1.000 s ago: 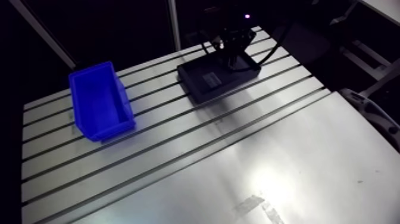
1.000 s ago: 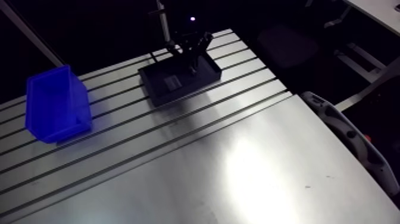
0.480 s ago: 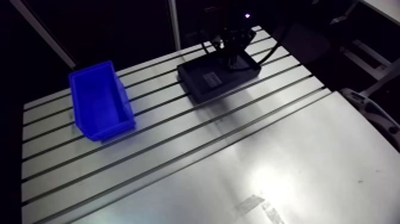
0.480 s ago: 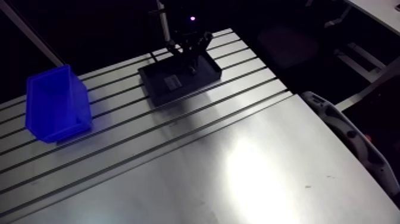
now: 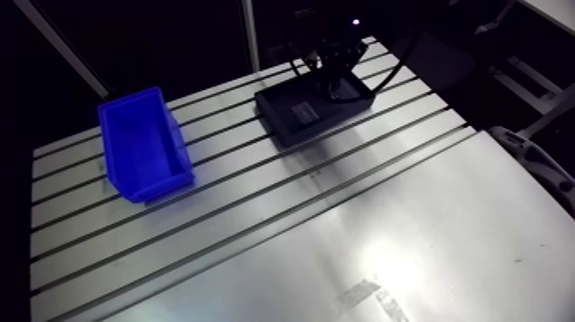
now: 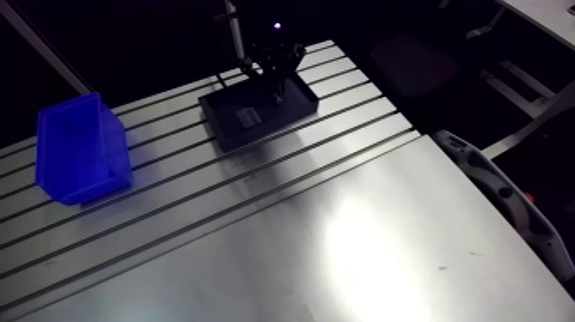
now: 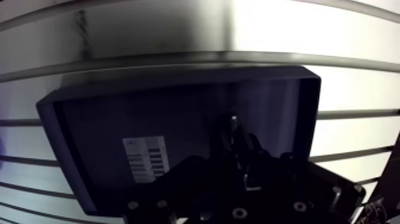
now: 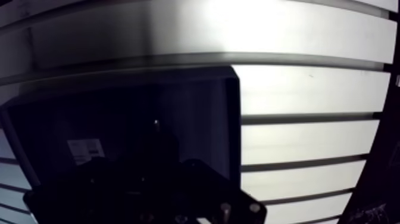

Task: Pick up the M10 bolt from the tray and put it into the blue bin.

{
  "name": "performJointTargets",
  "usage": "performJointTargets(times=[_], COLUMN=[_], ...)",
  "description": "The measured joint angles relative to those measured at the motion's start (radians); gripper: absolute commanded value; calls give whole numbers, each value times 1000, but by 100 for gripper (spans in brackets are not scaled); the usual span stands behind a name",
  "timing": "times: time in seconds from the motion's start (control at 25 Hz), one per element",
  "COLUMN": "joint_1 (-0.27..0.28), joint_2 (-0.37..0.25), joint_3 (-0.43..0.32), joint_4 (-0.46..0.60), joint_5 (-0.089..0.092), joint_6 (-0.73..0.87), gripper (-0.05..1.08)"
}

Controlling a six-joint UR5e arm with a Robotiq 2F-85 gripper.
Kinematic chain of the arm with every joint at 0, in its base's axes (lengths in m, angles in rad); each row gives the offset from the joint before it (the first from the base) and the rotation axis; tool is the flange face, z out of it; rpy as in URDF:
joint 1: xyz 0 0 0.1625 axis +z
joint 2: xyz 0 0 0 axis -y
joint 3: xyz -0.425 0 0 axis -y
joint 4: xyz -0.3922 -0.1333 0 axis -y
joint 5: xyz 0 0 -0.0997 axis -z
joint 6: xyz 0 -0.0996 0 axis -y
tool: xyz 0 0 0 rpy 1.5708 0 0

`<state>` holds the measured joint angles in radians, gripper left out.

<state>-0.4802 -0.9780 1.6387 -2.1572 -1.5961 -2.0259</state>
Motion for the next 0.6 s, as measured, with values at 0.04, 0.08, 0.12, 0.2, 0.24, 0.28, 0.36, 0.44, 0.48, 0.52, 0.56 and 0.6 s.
performJointTargets(times=[0.04,0.08,0.12,0.2,0.24,0.28,0.36,0.44,0.48,0.52,0.56,0.6], joint_1=[0,0,0,0,-1,-1,-1,-1,-1,-1,-1,-1], joint_2=[0,-1,-3,-7,-9,-12,-22,-32,-37,-42,-46,-53], joint_3=[0,0,0,0,0,0,0,-1,-1,0,1,2], joint_4=[0,0,0,2,4,8,19,37,48,58,65,76], joint_5=[0,0,0,-1,-1,-1,-2,-3,-5,-7,-8,-10], joint_6=[0,-1,-1,-1,-1,-1,-2,-3,-3,-4,-5,-9], gripper=[103,103,103,103,103,103,104,104,104,104,104,105])
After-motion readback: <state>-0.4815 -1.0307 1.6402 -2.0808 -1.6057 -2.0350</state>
